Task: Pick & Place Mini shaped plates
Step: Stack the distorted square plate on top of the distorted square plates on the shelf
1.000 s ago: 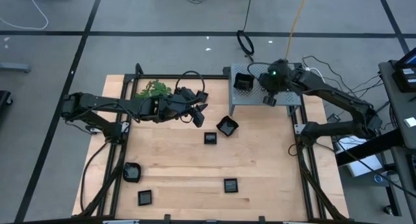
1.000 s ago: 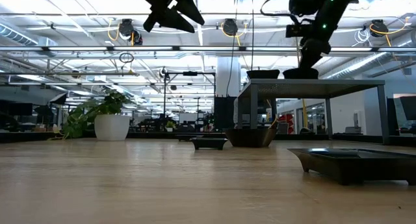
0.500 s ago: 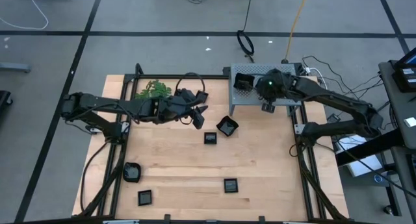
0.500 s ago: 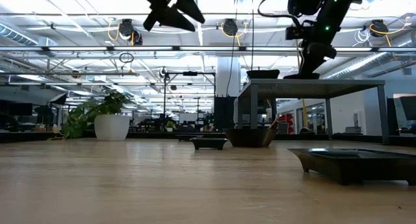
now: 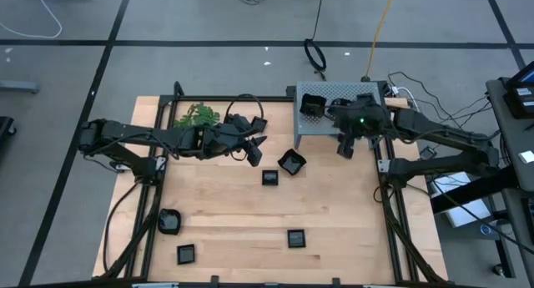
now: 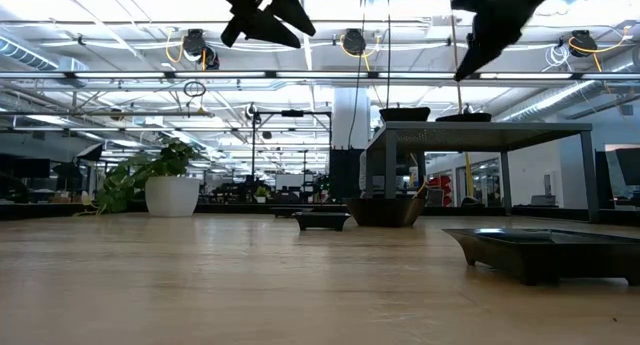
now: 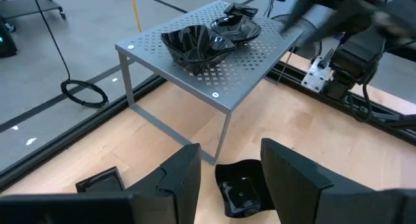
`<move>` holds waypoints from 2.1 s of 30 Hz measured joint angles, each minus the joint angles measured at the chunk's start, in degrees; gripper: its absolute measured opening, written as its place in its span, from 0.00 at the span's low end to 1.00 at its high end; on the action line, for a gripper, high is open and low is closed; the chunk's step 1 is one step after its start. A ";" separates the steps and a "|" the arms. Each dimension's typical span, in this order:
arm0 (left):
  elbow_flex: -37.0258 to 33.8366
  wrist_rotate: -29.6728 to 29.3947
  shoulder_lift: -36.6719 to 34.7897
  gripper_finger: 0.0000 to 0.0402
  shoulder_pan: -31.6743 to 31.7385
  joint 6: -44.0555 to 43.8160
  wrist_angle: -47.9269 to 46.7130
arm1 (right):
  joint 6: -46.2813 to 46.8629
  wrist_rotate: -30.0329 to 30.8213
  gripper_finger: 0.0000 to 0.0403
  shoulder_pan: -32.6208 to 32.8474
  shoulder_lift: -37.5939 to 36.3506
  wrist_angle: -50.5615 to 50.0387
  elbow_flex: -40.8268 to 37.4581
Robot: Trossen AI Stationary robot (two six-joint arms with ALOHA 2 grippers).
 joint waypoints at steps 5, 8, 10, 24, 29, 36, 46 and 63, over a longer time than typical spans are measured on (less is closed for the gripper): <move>0.00 -0.02 0.00 0.41 0.00 1.30 0.00 | 9.55 -2.73 0.34 7.84 4.29 0.36 -0.55; 0.00 0.47 0.00 0.41 0.02 1.77 -0.03 | 3.50 -2.81 0.34 12.97 8.03 2.25 -2.16; 0.00 2.65 -0.02 0.41 0.02 1.78 -0.36 | -2.52 -2.85 0.34 15.98 10.53 4.52 -3.61; -0.19 11.78 -3.00 0.41 -0.20 0.48 -11.41 | -21.06 1.65 0.33 19.69 27.86 27.95 -8.85; -0.06 11.81 -4.62 0.41 -1.04 -1.48 -13.69 | -24.80 1.77 0.33 19.62 33.17 28.87 -8.90; 0.07 11.80 -5.58 0.41 -2.50 -1.87 -15.18 | -24.79 2.99 0.33 19.19 39.35 32.96 -8.90; -0.02 11.82 -5.60 0.41 -3.81 -1.87 -16.31 | -18.93 7.70 0.20 19.66 41.47 33.40 -8.84; -0.02 11.28 -5.60 0.41 -0.92 2.73 -14.83 | 0.13 0.12 0.00 22.20 16.89 37.98 -7.74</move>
